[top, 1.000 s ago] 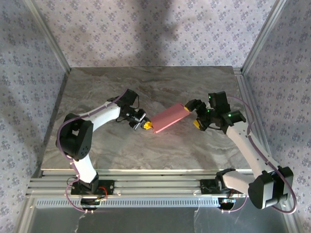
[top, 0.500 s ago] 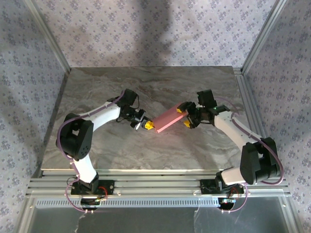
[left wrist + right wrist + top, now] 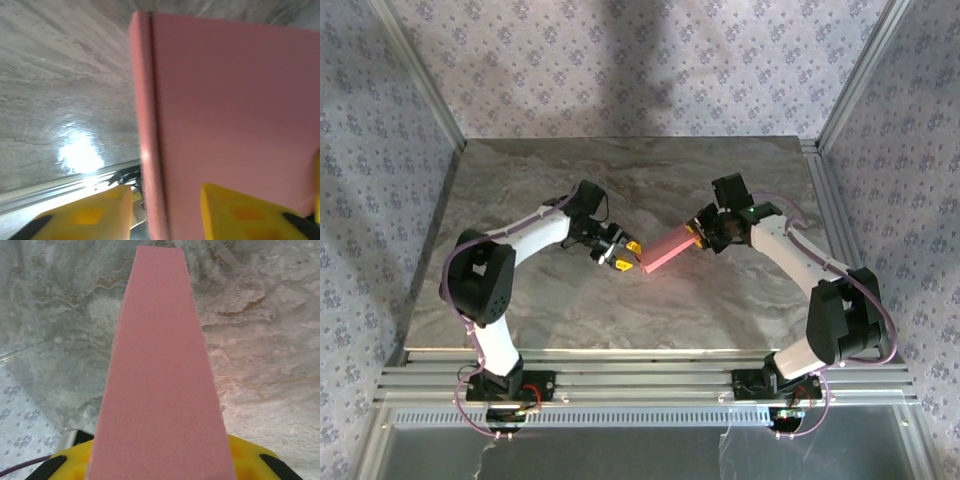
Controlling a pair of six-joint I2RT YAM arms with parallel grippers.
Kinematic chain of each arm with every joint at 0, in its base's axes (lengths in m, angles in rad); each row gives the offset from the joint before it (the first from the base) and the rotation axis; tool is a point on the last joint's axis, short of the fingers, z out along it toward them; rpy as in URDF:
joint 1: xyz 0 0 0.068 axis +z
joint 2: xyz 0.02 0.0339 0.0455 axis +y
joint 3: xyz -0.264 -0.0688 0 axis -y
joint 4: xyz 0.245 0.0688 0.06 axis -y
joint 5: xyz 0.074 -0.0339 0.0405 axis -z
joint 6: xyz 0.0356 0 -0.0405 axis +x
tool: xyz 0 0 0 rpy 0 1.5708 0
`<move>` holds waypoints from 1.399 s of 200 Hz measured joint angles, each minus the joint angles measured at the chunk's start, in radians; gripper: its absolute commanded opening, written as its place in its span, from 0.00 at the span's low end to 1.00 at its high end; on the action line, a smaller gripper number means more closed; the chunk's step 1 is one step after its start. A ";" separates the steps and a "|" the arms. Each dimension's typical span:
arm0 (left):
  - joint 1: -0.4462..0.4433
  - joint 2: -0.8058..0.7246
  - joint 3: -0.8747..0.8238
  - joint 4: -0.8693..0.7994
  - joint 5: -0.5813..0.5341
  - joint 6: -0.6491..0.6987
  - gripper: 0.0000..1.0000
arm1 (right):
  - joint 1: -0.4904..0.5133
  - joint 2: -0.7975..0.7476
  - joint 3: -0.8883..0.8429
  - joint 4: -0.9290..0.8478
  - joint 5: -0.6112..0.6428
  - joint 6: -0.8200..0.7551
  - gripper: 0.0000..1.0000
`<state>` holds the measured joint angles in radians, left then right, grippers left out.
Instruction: Fold the paper box
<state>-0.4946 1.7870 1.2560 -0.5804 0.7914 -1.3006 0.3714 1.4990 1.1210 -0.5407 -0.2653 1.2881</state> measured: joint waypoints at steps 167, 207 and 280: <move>-0.558 0.089 0.490 -0.320 -0.877 1.316 0.55 | -0.065 0.075 0.154 -0.345 -0.027 0.002 0.26; -0.588 0.142 0.489 -0.313 -0.923 1.384 0.55 | -0.073 0.075 0.154 -0.349 -0.050 0.001 0.26; -0.592 0.182 0.489 -0.307 -1.004 1.442 0.35 | -0.093 0.074 0.130 -0.346 -0.099 0.004 0.37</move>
<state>-1.0866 1.9690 1.7454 -0.8871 -0.2131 0.1413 0.2787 1.5726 1.2510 -0.8864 -0.3641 1.2919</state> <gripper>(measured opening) 0.383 0.319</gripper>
